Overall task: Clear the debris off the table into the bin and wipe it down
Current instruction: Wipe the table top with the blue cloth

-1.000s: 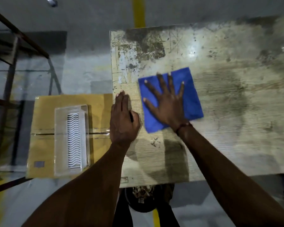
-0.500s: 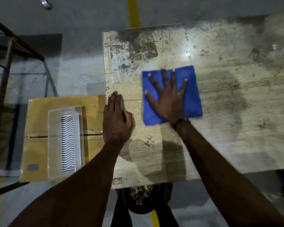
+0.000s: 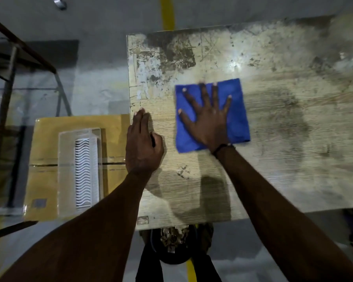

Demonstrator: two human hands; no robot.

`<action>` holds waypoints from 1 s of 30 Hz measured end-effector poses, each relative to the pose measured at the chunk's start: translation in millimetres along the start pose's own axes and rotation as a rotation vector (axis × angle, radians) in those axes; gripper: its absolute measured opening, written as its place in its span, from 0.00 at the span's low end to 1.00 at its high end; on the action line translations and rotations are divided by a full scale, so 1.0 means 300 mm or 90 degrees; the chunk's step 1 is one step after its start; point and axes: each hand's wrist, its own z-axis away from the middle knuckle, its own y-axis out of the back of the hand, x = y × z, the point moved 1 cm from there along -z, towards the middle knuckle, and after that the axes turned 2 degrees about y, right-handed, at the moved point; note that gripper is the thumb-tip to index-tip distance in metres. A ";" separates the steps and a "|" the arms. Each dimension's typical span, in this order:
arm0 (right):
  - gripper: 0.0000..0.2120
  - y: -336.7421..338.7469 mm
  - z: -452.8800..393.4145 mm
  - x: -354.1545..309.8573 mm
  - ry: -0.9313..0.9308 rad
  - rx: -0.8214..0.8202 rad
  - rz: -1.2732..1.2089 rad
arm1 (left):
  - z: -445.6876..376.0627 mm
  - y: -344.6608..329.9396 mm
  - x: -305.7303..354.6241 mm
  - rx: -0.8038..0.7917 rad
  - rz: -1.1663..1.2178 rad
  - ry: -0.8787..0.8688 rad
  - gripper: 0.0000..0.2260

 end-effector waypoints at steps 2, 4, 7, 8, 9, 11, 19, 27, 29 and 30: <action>0.32 0.007 0.149 -0.041 0.073 -0.017 0.001 | -0.003 -0.001 -0.003 0.011 -0.002 -0.012 0.26; 0.32 0.025 0.255 0.007 0.074 -0.029 0.007 | 0.000 -0.001 -0.005 0.003 -0.003 -0.003 0.26; 0.33 0.057 0.213 0.149 0.001 -0.039 0.004 | 0.004 -0.001 -0.007 -0.008 -0.011 0.005 0.27; 0.33 0.066 0.154 0.182 -0.028 -0.034 -0.004 | 0.005 -0.002 -0.008 -0.008 -0.013 0.000 0.27; 0.33 0.069 0.094 0.198 -0.060 -0.027 -0.014 | 0.006 -0.002 -0.009 -0.008 -0.014 -0.002 0.27; 0.33 0.050 -0.007 0.170 -0.104 -0.004 -0.021 | 0.005 -0.003 -0.008 -0.006 -0.014 0.000 0.27; 0.31 0.023 0.335 -0.051 0.081 -0.018 -0.009 | 0.002 0.002 -0.006 0.017 -0.010 -0.011 0.26; 0.33 0.057 0.200 0.207 -0.157 0.009 -0.012 | 0.007 0.002 -0.014 -0.018 -0.028 -0.003 0.30; 0.33 0.020 0.186 0.081 -0.128 0.021 0.009 | 0.006 -0.001 -0.013 -0.009 -0.023 -0.003 0.29; 0.33 0.006 0.218 0.005 -0.083 0.024 0.022 | 0.004 -0.003 -0.014 -0.006 -0.022 -0.004 0.29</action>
